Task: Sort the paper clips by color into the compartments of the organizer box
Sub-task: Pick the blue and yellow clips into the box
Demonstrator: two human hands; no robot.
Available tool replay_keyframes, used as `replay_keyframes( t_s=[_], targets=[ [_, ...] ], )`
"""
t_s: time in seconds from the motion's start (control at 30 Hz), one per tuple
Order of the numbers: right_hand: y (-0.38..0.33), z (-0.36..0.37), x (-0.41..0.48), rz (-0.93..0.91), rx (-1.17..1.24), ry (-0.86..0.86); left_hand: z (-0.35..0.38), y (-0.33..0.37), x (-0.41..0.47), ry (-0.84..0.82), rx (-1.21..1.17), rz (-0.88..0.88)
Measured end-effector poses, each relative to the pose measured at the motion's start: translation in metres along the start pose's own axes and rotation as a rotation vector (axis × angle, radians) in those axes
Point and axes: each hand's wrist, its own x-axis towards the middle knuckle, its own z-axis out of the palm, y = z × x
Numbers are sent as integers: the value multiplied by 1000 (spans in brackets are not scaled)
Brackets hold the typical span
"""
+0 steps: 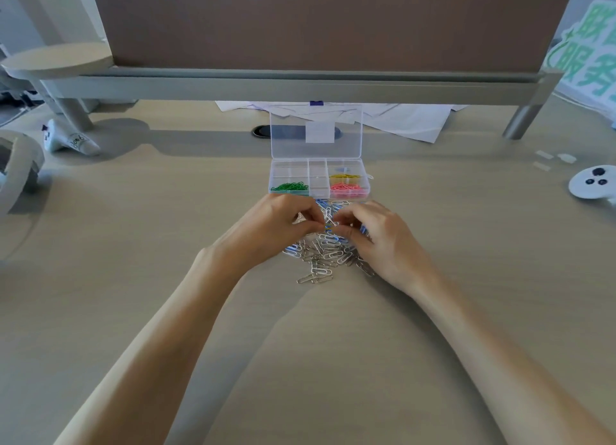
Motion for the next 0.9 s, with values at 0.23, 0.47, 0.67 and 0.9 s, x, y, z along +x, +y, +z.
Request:
replay_keyframes(
  t_s=[0.23, 0.47, 0.67, 0.9],
  targets=[
    [3, -3, 3, 78, 54, 46, -1, 7, 5, 74, -43, 5],
    [34, -6, 39, 258, -43, 180, 7, -24, 1, 124, 187, -158],
    [54, 3, 81, 304, -194, 117, 11, -28, 2, 145, 271, -105],
    [65, 3, 97, 323, -379, 60, 3, -29, 4, 51, 312, -112]
  ],
)
